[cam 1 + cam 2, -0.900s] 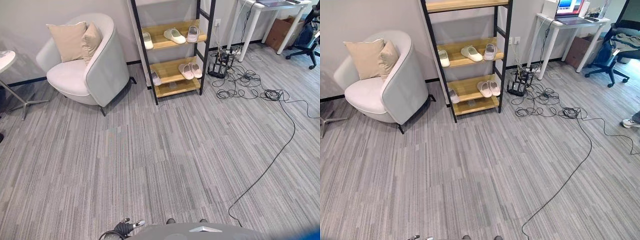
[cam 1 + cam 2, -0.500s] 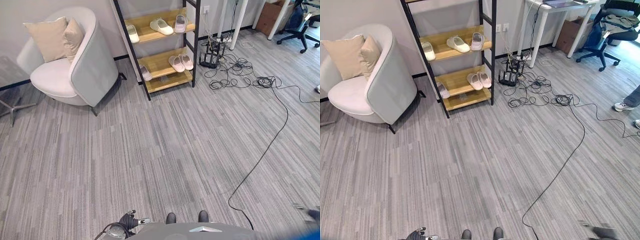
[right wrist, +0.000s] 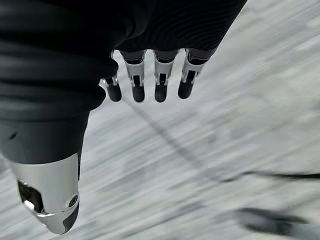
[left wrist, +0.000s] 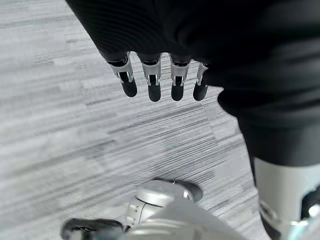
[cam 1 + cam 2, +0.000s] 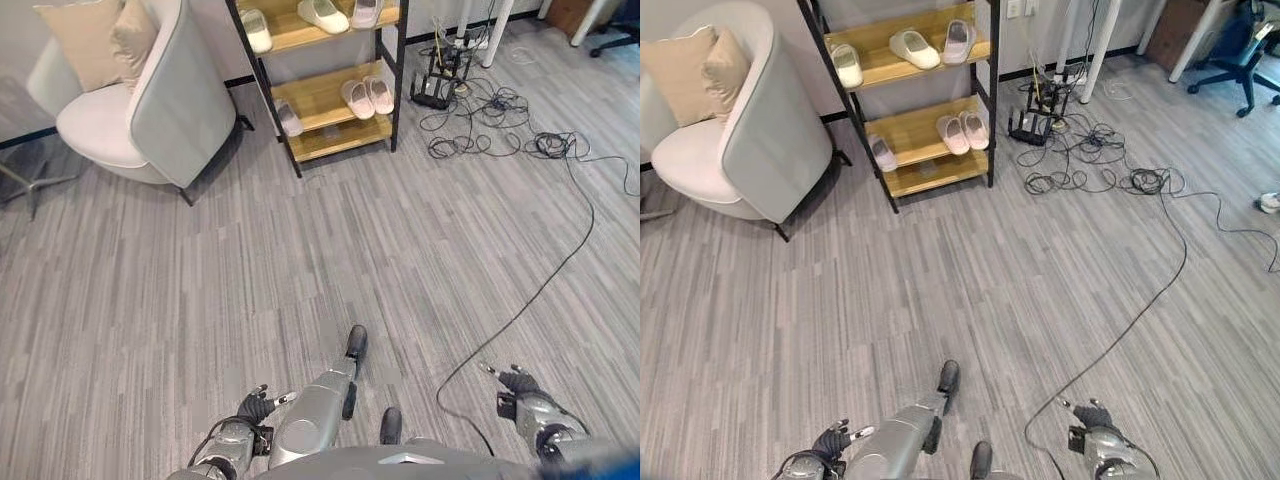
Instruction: Arrange the slippers neatly on the shoe rack.
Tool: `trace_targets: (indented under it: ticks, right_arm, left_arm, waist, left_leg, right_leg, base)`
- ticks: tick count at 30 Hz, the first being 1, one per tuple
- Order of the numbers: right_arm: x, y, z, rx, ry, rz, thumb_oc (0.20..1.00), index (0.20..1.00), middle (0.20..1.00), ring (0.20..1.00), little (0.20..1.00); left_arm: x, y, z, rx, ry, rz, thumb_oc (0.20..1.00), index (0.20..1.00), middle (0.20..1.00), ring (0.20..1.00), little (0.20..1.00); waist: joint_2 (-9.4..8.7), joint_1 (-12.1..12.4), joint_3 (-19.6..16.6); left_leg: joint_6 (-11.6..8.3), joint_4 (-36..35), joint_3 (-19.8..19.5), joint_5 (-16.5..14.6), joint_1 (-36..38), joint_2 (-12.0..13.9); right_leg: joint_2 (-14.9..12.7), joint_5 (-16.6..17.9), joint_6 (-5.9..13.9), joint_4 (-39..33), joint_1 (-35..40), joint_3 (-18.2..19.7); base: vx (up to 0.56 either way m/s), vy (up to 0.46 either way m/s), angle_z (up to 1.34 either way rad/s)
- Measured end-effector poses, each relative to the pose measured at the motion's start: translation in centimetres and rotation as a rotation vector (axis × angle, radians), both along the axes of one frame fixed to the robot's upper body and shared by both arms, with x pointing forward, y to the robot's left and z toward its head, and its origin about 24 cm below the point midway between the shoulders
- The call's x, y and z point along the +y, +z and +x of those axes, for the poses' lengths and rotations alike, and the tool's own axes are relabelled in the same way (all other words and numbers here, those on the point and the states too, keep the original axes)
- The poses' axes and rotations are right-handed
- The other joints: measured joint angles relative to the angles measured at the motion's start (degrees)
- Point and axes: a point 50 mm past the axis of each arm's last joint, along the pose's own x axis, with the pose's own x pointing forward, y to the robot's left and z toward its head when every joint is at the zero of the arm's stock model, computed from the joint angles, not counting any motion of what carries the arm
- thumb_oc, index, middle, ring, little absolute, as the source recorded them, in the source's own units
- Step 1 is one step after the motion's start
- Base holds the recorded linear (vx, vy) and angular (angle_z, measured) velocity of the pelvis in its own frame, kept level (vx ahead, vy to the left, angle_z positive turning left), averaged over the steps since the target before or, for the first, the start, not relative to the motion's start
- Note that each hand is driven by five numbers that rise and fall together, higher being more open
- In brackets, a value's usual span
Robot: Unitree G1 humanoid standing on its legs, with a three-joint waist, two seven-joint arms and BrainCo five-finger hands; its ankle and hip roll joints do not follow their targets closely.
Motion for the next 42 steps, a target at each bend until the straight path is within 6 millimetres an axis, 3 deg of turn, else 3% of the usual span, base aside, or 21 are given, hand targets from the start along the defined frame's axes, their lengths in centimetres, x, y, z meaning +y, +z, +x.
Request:
trace_targets:
  ticks: [1,3,4,6,8,10,12,14,17,19,21,24,26,29,32,34,36,39,40,41,42]
  right_arm:
    - [0.3,-0.4,-0.8,0.017,0.001,0.004,1.000,1.000,1.000,1.000,1.000]
    - [1.3,-1.3,-2.2,0.054,0.001,0.035,1.000,1.000,1.000,1.000,1.000]
    - [2.2,-1.8,-3.1,0.074,0.008,0.059,1.000,1.000,1.000,1.000,1.000]
    - [2.2,-1.8,-3.1,0.077,0.017,0.055,1.000,1.000,1.000,1.000,1.000]
    - [2.5,-1.2,-1.9,0.025,0.054,0.058,1.000,1.000,1.000,1.000,1.000]
    - [2.4,-1.4,-2.4,0.037,0.063,0.063,1.000,1.000,1.000,1.000,1.000]
    - [2.2,-1.3,-2.4,0.030,0.069,0.060,1.000,1.000,1.000,1.000,1.000]
    - [1.9,-1.6,-3.3,0.073,0.110,0.030,1.000,1.000,1.000,1.000,1.000]
    - [1.4,-2.1,-5.0,0.144,0.141,-0.015,1.000,1.000,1.000,1.000,1.000]
    - [0.7,-2.1,-5.8,0.163,0.159,-0.059,1.000,1.000,1.000,1.000,1.000]
    - [0.8,-1.8,-4.5,0.138,0.167,-0.062,1.000,1.000,1.000,1.000,1.000]
    - [1.1,-1.2,-3.0,0.095,0.216,-0.086,1.000,1.000,1.000,1.000,1.000]
    - [1.9,-1.0,-2.1,0.064,0.276,-0.091,1.000,1.000,1.000,1.000,1.000]
    - [2.4,-0.6,-0.9,0.024,0.275,-0.102,1.000,1.000,1.000,1.000,1.000]
    - [3.6,0.8,2.4,-0.074,0.291,-0.099,1.000,1.000,1.000,1.000,1.000]
    - [3.2,1.2,3.2,-0.089,0.277,-0.116,1.000,1.000,1.000,1.000,1.000]
    - [3.8,1.0,2.9,-0.083,0.287,-0.108,1.000,1.000,1.000,1.000,1.000]
    - [4.9,0.5,2.1,-0.090,0.301,-0.069,1.000,1.000,1.000,1.000,1.000]
    - [4.9,0.0,1.2,-0.064,0.300,-0.066,1.000,1.000,1.000,1.000,1.000]
    - [6.2,-0.6,0.2,-0.038,0.328,-0.034,1.000,1.000,1.000,1.000,1.000]
    - [6.7,-0.7,0.2,-0.033,0.356,-0.025,1.000,1.000,1.000,1.000,1.000]
  left_arm:
    - [0.5,-0.1,-0.8,0.024,0.015,0.015,1.000,1.000,1.000,1.000,1.000]
    - [1.2,0.0,-0.9,0.039,0.014,0.036,1.000,1.000,1.000,1.000,1.000]
    - [1.8,0.1,-0.8,0.044,0.000,0.053,1.000,1.000,1.000,1.000,1.000]
    - [1.7,0.5,0.9,0.010,-0.021,0.060,1.000,1.000,1.000,1.000,1.000]
    - [1.5,0.4,0.9,0.030,-0.026,0.057,1.000,1.000,1.000,1.000,1.000]
    - [2.0,0.5,1.2,0.050,-0.051,0.080,1.000,1.000,1.000,1.000,1.000]
    - [2.7,0.8,1.7,0.050,-0.043,0.099,1.000,1.000,1.000,1.000,1.000]
    - [2.7,0.8,1.6,0.062,-0.079,0.120,1.000,1.000,1.000,1.000,1.000]
    - [1.8,0.1,-0.2,0.128,-0.200,0.138,1.000,1.000,1.000,1.000,1.000]
    - [1.4,-0.3,-1.9,0.168,-0.201,0.125,1.000,1.000,1.000,1.000,1.000]
    - [1.9,-0.3,-2.4,0.186,-0.192,0.137,1.000,1.000,1.000,1.000,1.000]
    - [1.9,-0.4,-2.7,0.189,-0.173,0.131,1.000,1.000,1.000,1.000,1.000]
    - [2.2,-0.3,-3.0,0.196,-0.149,0.134,1.000,1.000,1.000,1.000,1.000]
    - [2.0,0.4,0.8,0.093,-0.155,0.170,1.000,1.000,1.000,1.000,1.000]
    - [2.2,1.4,3.7,0.002,-0.162,0.205,1.000,1.000,1.000,1.000,1.000]
    - [0.7,0.8,3.1,0.025,-0.202,0.181,1.000,1.000,1.000,1.000,1.000]
    - [0.6,0.1,0.7,0.101,-0.185,0.169,1.000,1.000,1.000,1.000,1.000]
    - [1.6,-0.4,-2.6,0.192,-0.128,0.174,1.000,1.000,1.000,1.000,1.000]
    - [1.9,-0.3,-2.6,0.195,-0.131,0.183,1.000,1.000,1.000,1.000,1.000]
    - [3.6,0.4,-1.1,0.157,-0.121,0.226,1.000,1.000,1.000,1.000,1.000]
    - [4.7,0.7,-1.2,0.159,-0.100,0.249,1.000,1.000,1.000,1.000,1.000]
  waist:
    - [0.14,-1.31,-1.21]
    - [-1.75,-2.25,-1.74]
    - [-3.50,-2.60,-2.90]
    - [-3.68,-3.20,-3.04]
    - [-0.09,-3.33,-1.80]
    - [2.28,-2.92,-2.06]
    - [2.30,-5.18,-1.20]
    - [1.46,-8.49,-1.43]
    - [-2.69,-9.05,-3.50]
    - [-2.27,-7.58,-5.55]
    - [-2.42,-5.86,-5.48]
    - [-2.48,-5.01,-5.60]
    - [-2.78,-5.78,-6.93]
    - [-4.96,-4.66,-4.83]
    - [-4.83,-4.69,0.38]
    - [-1.25,-4.21,1.88]
    - [1.53,-1.93,1.05]
    - [1.22,-2.32,-2.05]
    - [1.00,-2.16,-3.35]
    - [-4.50,-3.40,-4.24]
    - [-4.00,-1.83,-5.33]
  left_leg:
    - [3.77,-2.23,-0.28,3.44,5.05,0.37]
    - [6.32,-3.62,-0.81,1.62,10.01,0.77]
    - [6.52,-2.92,-1.25,-0.70,12.58,0.40]
    - [7.59,1.81,-1.89,-4.25,13.31,-0.68]
    - [9.59,7.86,-3.39,-11.12,15.93,0.30]
    - [6.91,4.11,-10.73,-12.65,21.24,2.59]
    - [5.92,3.36,-13.07,-13.21,24.23,3.88]
    - [2.79,2.82,-16.13,-15.05,27.41,3.43]
    - [1.52,2.80,-12.03,-15.81,33.26,-0.50]
    - [-1.95,10.99,-10.86,-16.88,32.25,-2.00]
    - [-1.20,14.08,-10.89,-21.14,26.77,0.70]
    - [-4.65,13.10,-14.15,-19.99,20.30,9.45]
    - [-5.02,14.98,-15.11,-19.86,19.68,9.52]
    - [-6.61,43.27,-7.34,-14.39,2.91,6.59]
    - [-3.70,24.39,-1.88,-15.41,0.10,11.80]
    - [-2.46,-5.53,-2.11,-4.63,0.11,1.62]
    - [-2.43,-3.20,-6.29,-0.72,0.86,0.28]
    - [-1.98,-1.13,-4.99,-1.19,5.29,-1.60]
    - [-4.88,-1.85,-4.61,-2.31,6.64,-1.50]
    - [-6.36,5.42,0.52,-8.88,4.03,-2.94]
    - [2.18,8.94,-0.30,-7.86,4.66,3.74]
  right_leg:
    - [0.53,-2.01,3.11,3.11,2.01,-1.46]
    - [-0.29,-3.98,7.89,22.77,-3.93,-3.05]
    - [-3.44,-3.42,11.64,41.94,-12.09,-4.82]
    - [-9.67,-0.13,15.15,53.56,-19.03,-6.36]
    - [-16.10,4.25,11.79,60.99,-22.09,-11.55]
    - [-13.96,1.37,7.22,42.94,-23.44,-16.95]
    - [-6.71,3.21,6.29,17.74,-24.01,-16.09]
    - [-2.30,5.81,6.95,9.38,-25.25,-9.20]
    - [-0.99,12.58,-2.15,11.47,-26.74,-9.41]
    - [0.74,16.58,-5.60,10.94,-24.39,-5.03]
    - [1.01,17.60,-5.25,2.71,-18.63,-4.63]
    - [2.88,16.18,-4.13,1.05,-14.47,-5.82]
    - [3.62,15.51,-2.75,-1.02,-13.16,-6.70]
    - [1.81,13.94,-3.60,-0.90,-12.99,-8.34]
    - [-0.29,10.56,-3.47,-1.02,-10.18,-9.92]
    - [-3.77,7.75,1.25,-1.18,-6.60,-10.83]
    - [-2.99,4.90,2.85,-0.70,-3.78,-7.78]
    - [-3.89,-1.39,5.39,10.66,-4.02,-6.89]
    - [-2.58,-1.36,5.38,12.16,-4.09,-7.77]
    - [-5.80,0.57,3.74,11.70,-4.03,-7.56]
    - [-6.87,2.55,7.36,17.37,-5.26,-7.53]
  base:
    - [0.32,0.219,-0.41]
    - [0.20,0.188,-0.07]
    - [0.24,0.231,-0.19]
    - [0.31,0.231,0.01]
    - [0.38,-0.010,0.03]
    - [0.34,-0.129,0.09]
    - [0.38,-0.114,0.68]
    - [0.28,-0.093,1.19]
    - [0.21,-0.117,0.75]
    - [0.22,-0.209,0.07]
    - [0.21,-0.240,0.03]
    - [0.18,-0.232,-0.06]
    - [0.01,-0.144,0.14]
    - [0.03,-0.085,0.52]
    - [0.17,0.106,0.50]
    - [0.29,0.266,0.23]
    - [0.34,0.272,-0.88]
    - [0.15,0.129,-0.69]
    - [0.12,0.160,0.05]
    - [0.09,0.158,-0.54]
    - [0.08,0.200,-0.38]
